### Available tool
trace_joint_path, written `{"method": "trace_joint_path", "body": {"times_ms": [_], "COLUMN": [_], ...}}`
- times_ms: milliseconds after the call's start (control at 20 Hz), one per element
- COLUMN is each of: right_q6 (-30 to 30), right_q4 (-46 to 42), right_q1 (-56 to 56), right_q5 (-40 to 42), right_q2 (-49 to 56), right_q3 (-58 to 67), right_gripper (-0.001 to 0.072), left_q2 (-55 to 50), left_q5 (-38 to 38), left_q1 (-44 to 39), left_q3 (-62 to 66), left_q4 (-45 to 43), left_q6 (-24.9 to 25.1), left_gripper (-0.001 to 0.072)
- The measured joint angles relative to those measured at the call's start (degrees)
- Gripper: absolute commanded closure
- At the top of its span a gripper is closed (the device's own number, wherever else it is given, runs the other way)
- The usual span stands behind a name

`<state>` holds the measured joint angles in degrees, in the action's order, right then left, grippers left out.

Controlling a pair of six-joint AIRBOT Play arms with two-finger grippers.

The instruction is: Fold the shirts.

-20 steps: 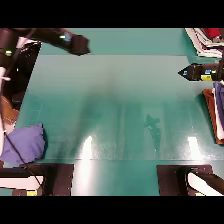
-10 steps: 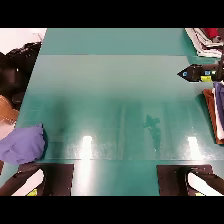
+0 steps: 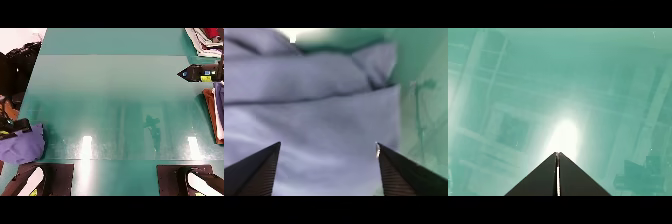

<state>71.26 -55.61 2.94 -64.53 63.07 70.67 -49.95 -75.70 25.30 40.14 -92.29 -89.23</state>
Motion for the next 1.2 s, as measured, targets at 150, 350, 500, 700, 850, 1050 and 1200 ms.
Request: {"method": "trace_joint_path", "body": {"times_ms": [150, 350, 500, 700, 850, 1050, 1200], "right_q6": [0.0, 0.0, 0.0, 0.0, 0.0, 0.0, 0.0], "right_q4": [0.0, 0.0, 0.3, 0.4, 0.4, 0.2, 0.1], "right_q1": [0.0, 0.0, 0.0, 0.0, 0.0, 0.0, 0.0], "right_q5": [-0.1, -0.1, -0.2, 0.5, 1.5, 3.0, 3.5], "right_q2": [0.0, 0.0, 0.0, 0.0, 0.0, 0.0, 0.0], "right_q3": [0.0, 0.0, 1.4, 7.8, 13.6, 19.9, 22.2], "right_gripper": [0.0695, 0.0696, 0.0696, 0.0696, 0.0696, 0.0696, 0.0696], "left_q2": [0.1, 0.2, 0.2, 0.3, 0.3, 0.0, -2.7], "left_q5": [2.1, 2.1, -0.9, -5.0, -6.2, -2.9, -0.6], "left_q1": [0.3, 0.4, -0.1, -7.5, -18.0, -32.5, -41.7], "left_q3": [-3.7, -3.5, 3.4, 23.1, 38.8, 51.2, 54.3], "left_q4": [-0.5, -0.3, 1.8, 5.6, 6.4, 6.2, 5.8], "left_q6": [-1.3, -1.9, -1.1, -1.3, -3.9, -8.7, -10.8], "left_gripper": [0.0532, 0.068, 0.0681, 0.0682, 0.0682, 0.0683, 0.0682]}}
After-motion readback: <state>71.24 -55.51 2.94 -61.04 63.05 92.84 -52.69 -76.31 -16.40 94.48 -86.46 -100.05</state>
